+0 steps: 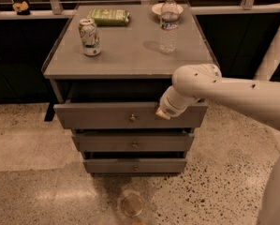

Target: Open top drawer

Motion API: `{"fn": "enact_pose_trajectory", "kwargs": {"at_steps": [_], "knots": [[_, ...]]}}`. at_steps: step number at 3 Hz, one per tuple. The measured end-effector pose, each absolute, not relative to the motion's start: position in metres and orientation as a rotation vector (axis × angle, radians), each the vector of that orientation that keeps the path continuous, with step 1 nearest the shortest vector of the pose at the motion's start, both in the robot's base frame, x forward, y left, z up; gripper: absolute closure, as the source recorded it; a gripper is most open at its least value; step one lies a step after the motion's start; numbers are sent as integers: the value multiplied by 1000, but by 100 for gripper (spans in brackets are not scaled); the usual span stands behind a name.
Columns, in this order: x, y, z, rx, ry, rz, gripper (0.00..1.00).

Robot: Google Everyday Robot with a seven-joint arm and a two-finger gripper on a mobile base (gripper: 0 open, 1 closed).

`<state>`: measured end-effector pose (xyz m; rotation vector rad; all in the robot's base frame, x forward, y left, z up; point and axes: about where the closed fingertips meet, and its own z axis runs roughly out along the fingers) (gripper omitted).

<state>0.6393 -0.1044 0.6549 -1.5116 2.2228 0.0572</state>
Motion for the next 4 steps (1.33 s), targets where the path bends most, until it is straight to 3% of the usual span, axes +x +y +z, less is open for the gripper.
{"fn": "enact_pose_trajectory", "kwargs": {"at_steps": [2, 4], "knots": [[642, -105, 660, -1512, 2223, 57, 100], [642, -105, 660, -1512, 2223, 57, 58]]}}
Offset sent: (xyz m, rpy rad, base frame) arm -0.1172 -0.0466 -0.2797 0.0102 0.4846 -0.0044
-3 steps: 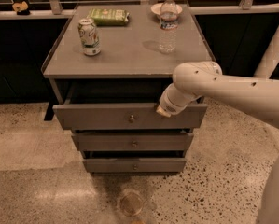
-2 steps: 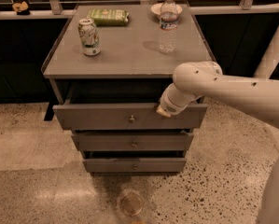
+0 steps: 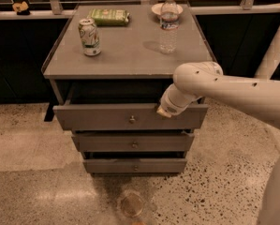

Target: Open top drawer

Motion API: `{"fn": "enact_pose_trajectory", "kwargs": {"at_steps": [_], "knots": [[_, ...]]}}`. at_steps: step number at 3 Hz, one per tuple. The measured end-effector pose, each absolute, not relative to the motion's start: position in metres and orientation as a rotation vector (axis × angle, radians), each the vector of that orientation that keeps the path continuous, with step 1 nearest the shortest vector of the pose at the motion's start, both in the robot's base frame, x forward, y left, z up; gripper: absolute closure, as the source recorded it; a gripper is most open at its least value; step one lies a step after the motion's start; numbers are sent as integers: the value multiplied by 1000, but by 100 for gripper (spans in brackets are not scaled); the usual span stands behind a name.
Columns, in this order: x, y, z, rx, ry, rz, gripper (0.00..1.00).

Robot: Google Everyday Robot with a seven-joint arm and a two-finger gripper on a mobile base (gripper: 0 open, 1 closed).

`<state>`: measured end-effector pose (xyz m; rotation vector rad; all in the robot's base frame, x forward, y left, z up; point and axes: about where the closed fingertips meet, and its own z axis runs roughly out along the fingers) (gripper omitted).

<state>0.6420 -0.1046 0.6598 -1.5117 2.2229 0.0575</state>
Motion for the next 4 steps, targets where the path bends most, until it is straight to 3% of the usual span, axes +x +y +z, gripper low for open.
{"fn": "enact_pose_trajectory", "kwargs": {"at_steps": [1, 2, 4], "knots": [[642, -105, 660, -1512, 2223, 57, 35], [642, -105, 660, -1512, 2223, 57, 36], [642, -105, 660, -1512, 2223, 58, 83]]}}
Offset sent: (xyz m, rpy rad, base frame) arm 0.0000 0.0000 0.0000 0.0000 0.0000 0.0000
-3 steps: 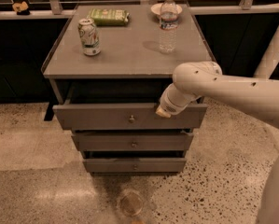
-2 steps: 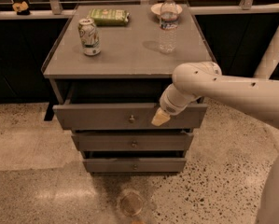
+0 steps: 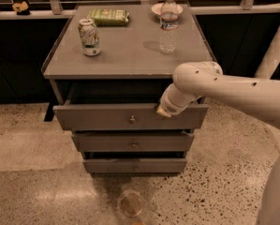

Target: Open top drawer

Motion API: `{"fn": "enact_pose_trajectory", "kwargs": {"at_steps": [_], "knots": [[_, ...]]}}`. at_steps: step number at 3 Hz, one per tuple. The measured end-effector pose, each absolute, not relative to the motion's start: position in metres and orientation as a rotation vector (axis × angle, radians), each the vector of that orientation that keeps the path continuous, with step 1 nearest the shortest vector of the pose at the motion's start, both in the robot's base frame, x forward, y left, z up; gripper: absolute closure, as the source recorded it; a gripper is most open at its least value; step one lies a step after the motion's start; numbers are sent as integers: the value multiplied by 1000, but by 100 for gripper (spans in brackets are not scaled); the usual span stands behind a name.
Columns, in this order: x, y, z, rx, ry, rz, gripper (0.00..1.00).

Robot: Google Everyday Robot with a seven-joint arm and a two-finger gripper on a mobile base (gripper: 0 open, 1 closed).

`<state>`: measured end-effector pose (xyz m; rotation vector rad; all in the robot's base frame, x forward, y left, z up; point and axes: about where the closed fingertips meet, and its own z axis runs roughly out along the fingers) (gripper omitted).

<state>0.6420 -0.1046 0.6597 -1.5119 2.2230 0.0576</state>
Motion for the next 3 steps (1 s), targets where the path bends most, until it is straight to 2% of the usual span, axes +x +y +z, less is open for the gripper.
{"fn": "enact_pose_trajectory", "kwargs": {"at_steps": [1, 3], "knots": [[642, -105, 660, -1512, 2223, 58, 81], [643, -105, 663, -1512, 2223, 58, 35]]}}
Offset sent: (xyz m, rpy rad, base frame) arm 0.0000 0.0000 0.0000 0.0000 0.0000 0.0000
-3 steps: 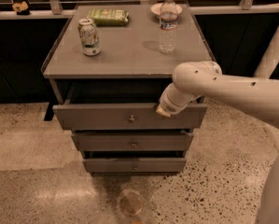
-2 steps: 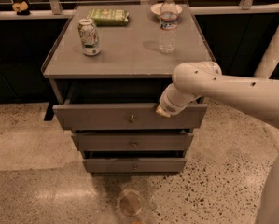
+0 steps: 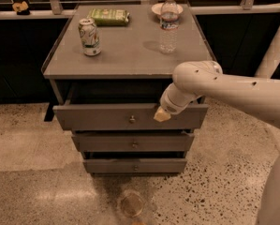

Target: Open top drawer

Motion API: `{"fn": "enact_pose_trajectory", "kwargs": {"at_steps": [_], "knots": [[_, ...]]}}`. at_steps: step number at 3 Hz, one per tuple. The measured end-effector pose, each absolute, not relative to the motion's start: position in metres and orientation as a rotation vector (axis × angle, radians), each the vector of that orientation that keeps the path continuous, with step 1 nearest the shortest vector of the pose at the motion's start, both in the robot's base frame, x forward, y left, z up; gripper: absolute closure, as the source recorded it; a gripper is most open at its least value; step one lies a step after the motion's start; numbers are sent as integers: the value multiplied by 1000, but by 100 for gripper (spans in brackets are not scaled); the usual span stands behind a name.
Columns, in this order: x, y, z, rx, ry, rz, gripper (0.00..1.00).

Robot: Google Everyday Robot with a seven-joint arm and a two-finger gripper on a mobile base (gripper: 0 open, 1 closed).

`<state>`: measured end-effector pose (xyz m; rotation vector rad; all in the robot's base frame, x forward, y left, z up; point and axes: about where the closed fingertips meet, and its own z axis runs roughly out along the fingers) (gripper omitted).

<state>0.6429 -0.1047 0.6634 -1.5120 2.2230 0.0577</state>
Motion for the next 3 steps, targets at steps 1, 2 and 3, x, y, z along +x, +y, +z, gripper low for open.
{"fn": "enact_pose_trajectory", "kwargs": {"at_steps": [1, 2, 3], "knots": [[643, -107, 662, -1508, 2232, 60, 11], [643, -107, 664, -1508, 2233, 60, 0], [644, -118, 616, -1502, 2305, 102, 0]]}}
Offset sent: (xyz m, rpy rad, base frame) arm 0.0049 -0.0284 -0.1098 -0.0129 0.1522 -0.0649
